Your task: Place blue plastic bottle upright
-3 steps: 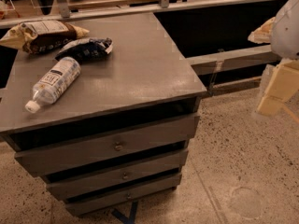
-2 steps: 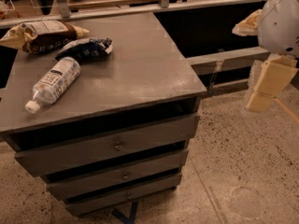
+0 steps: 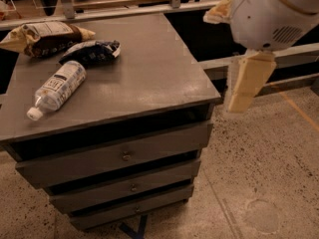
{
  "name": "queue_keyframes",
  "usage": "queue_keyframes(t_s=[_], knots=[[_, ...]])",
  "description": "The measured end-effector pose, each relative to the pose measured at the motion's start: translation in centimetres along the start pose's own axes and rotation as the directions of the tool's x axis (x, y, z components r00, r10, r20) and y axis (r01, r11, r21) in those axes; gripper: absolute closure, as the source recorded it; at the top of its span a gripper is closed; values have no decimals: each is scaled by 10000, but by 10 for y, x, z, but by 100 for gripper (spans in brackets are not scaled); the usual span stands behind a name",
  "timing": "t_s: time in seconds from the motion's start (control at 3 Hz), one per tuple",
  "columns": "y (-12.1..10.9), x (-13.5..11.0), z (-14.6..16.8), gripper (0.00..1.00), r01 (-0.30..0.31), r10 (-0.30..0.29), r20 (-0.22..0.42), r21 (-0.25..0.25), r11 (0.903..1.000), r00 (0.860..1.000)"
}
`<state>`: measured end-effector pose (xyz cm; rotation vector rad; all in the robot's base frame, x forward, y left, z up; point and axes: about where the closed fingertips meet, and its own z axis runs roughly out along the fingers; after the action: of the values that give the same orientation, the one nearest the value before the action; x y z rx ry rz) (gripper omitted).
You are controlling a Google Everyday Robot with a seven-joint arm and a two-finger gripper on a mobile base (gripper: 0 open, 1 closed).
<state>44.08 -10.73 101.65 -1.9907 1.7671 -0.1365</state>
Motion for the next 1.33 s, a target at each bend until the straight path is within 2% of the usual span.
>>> queue_keyframes(t_s=[0.33, 0.67, 1.0, 1.33], knots=[[-11, -35, 11, 0, 987, -985, 321, -47, 9951, 9946], [-26, -57, 31, 0, 1879, -1836, 804, -498, 9809, 9797], [-34, -76, 50, 0, 3148, -2999, 1459, -928, 9446, 9428], [-34, -76, 50, 0, 3149, -2999, 1459, -926, 9446, 9427]])
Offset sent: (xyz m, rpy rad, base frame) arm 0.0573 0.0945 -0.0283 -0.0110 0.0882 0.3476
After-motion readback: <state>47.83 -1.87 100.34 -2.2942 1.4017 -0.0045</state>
